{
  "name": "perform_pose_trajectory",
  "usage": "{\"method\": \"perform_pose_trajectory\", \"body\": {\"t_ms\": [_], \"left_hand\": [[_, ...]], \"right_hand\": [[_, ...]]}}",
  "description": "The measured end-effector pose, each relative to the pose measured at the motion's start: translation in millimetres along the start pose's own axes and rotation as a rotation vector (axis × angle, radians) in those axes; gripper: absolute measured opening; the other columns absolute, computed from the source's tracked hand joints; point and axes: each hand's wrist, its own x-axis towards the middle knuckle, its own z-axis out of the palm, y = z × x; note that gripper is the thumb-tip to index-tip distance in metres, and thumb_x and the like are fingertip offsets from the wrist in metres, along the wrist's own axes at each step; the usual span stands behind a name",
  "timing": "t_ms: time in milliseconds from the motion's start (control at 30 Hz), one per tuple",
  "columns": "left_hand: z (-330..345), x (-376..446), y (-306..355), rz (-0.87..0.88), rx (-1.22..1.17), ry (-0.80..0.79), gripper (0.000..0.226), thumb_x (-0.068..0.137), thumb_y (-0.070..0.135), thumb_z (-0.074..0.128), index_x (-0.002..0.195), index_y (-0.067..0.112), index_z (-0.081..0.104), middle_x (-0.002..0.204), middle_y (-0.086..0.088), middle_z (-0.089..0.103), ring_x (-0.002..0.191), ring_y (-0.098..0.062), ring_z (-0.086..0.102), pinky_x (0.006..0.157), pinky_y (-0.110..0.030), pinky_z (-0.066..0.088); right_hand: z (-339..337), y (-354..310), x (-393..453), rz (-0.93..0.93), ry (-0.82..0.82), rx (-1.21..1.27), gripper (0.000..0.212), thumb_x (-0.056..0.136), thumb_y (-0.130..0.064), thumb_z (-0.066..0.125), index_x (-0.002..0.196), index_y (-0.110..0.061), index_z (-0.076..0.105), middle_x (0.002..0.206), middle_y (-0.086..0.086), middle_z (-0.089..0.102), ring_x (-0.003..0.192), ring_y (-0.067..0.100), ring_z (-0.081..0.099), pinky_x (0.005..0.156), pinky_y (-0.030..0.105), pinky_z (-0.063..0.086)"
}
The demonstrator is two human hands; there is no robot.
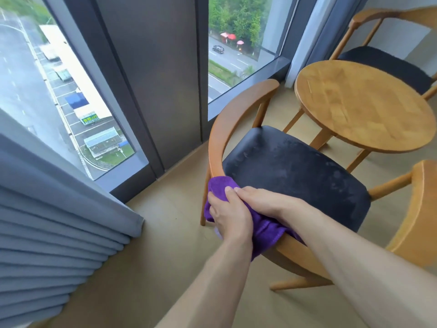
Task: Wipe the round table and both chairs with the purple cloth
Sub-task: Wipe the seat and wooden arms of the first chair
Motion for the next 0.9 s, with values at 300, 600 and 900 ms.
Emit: {"method": "perform_pose_trajectory", "body": {"t_ms": [300, 600, 900], "left_hand": [[1, 32, 10, -0.097, -0.107, -0.080, 0.070, 0.071, 0.058, 0.038, 0.132, 0.028, 0.049, 0.123, -0.005, 0.062, 0.115, -0.031, 0.060, 0.102, -0.049, 0.048], [3, 73, 33, -0.068, -0.243, -0.156, 0.037, 0.099, 0.027, 0.051, 0.135, 0.023, 0.053, 0.119, -0.009, 0.067, 0.107, -0.026, 0.066, 0.099, -0.045, 0.053], [-1, 34, 17, -0.041, -0.404, -0.134, 0.032, 0.100, 0.022, 0.052, 0.131, 0.015, 0.057, 0.118, -0.016, 0.068, 0.099, -0.027, 0.067, 0.096, -0.044, 0.055]], "right_hand": [[6, -7, 36, -0.046, 0.050, 0.060, 0.054, 0.106, -0.046, 0.029, 0.136, -0.010, 0.056, 0.139, 0.010, 0.057, 0.126, 0.025, 0.054, 0.112, 0.042, 0.038], [13, -21, 89, -0.024, 0.002, 0.279, 0.054, 0.101, -0.049, 0.030, 0.131, -0.010, 0.054, 0.121, 0.013, 0.063, 0.110, 0.030, 0.062, 0.102, 0.047, 0.050], [12, -10, 60, 0.016, -0.136, 0.476, 0.046, 0.103, -0.044, 0.042, 0.126, -0.008, 0.059, 0.112, 0.016, 0.070, 0.100, 0.031, 0.069, 0.093, 0.043, 0.056]]}}
